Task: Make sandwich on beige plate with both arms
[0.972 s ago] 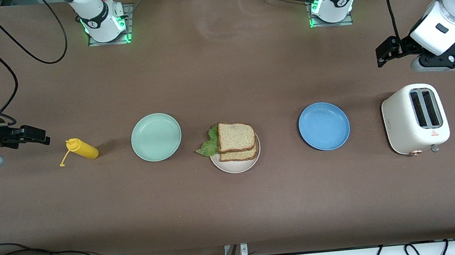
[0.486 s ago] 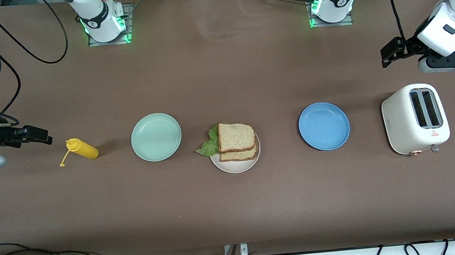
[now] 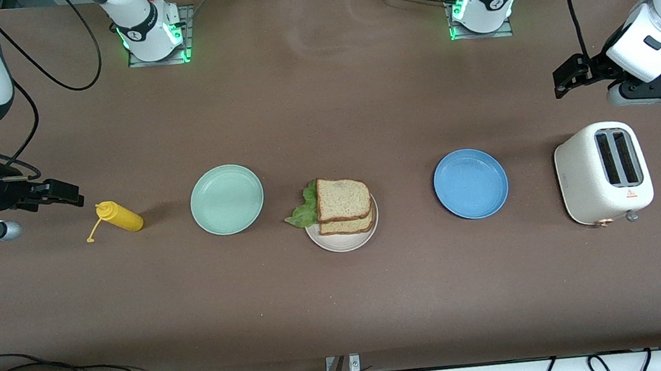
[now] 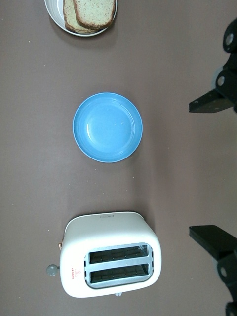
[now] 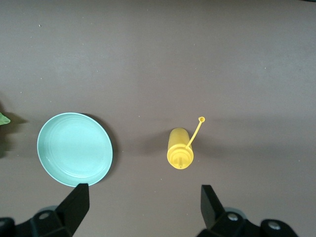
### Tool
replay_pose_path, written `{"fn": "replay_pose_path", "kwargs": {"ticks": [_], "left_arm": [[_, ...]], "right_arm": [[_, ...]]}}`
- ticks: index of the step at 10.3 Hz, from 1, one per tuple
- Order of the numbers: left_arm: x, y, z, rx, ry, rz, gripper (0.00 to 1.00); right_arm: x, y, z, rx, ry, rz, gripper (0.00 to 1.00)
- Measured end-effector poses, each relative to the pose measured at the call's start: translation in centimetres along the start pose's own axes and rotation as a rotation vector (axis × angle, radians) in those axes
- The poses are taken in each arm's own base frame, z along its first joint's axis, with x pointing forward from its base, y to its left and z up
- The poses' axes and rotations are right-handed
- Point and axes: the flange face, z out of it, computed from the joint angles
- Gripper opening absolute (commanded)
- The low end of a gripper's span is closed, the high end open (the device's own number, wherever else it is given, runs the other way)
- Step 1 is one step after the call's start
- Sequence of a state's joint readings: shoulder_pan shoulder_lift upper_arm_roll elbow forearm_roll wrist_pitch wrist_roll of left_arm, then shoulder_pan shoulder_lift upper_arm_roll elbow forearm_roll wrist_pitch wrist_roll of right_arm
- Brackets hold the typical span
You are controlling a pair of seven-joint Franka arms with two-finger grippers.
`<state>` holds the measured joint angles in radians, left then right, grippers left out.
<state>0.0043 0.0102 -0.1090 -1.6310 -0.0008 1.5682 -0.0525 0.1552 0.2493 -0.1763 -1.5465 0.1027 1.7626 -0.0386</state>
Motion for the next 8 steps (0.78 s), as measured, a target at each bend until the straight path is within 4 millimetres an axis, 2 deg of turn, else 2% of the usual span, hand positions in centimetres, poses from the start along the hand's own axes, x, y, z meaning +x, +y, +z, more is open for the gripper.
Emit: {"fn": "replay_pose_path", "kwargs": {"ticks": [8], "left_arm": [[0.01,0.0,0.02,0.0,0.0,0.0,1.0]], "right_arm": [[-0.05,0.0,-0.53,-0.001,0.016,0.0,1.0]]}}
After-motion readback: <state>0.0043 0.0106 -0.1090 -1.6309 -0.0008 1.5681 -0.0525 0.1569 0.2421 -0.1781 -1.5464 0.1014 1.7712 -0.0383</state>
